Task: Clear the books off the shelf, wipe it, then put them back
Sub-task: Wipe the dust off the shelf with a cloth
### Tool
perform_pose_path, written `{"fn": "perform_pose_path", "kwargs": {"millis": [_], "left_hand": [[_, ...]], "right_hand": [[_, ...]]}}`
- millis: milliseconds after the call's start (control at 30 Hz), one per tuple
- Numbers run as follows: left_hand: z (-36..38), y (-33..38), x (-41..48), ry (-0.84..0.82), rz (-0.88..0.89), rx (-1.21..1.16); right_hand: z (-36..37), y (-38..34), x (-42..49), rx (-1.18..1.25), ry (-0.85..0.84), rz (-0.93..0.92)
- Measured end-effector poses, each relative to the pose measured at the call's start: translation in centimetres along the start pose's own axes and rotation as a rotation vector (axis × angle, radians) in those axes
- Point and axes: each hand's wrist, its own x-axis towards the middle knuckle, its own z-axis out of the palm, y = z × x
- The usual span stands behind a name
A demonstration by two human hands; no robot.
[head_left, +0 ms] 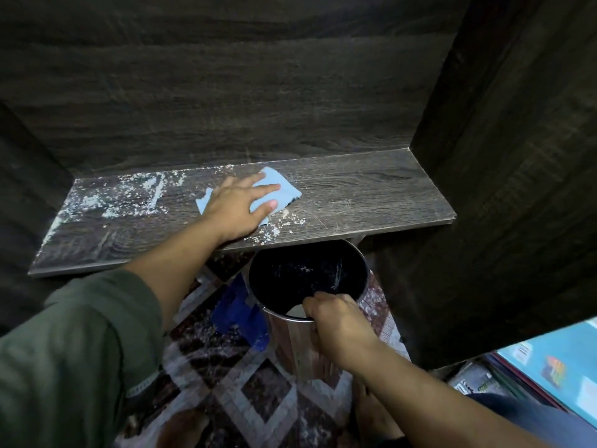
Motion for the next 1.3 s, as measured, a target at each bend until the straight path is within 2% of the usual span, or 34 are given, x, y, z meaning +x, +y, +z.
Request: {"fn": "perform_pose_path", "kwargs": {"millis": [200, 433, 600, 633, 733, 800, 1133, 1233, 1300], "left_hand": [[0.3, 2.8, -3.0, -0.022, 0.125, -0.037], [1.0, 4.1, -7.2, 0.057, 0.352, -0.158], [-1.3, 1.2, -4.6, 0.287, 0.111, -0.126], [-1.7, 0.7, -3.8, 0.273, 0.040, -0.110], [-1.4, -0.1, -2.8, 0.056, -0.237, 0.018], [-0.6, 0.8, -3.7, 0.014, -0.276, 0.124], [0.4, 4.0, -8.5, 0.003, 0.299, 0.026], [-0.1, 3.5, -10.4, 0.033, 0.346, 0.001], [-0.9, 3.5, -10.7, 0.141, 0.283, -0.024]], "right_hand": [[-0.3, -0.3, -0.5, 0.004, -0.001, -0.072], [-1.0, -1.0, -0.8, -0.004, -0.085, -0.093], [-1.2, -0.9, -1.0, -0.003, -0.054, -0.105], [-1.1, -0.8, -1.0, 0.002, -0.046, -0.102], [-0.8, -0.5, -0.7, -0.008, -0.026, -0.105], [-0.5, -0.3, -0.5, -0.010, -0.027, -0.095], [-1.6, -0.4, -1.2, -0.036, -0.103, -0.092], [-1.8, -0.4, -1.5, -0.015, -0.122, -0.073], [-2.0, -0.4, -1.6, 0.001, -0.143, -0.057]]}}
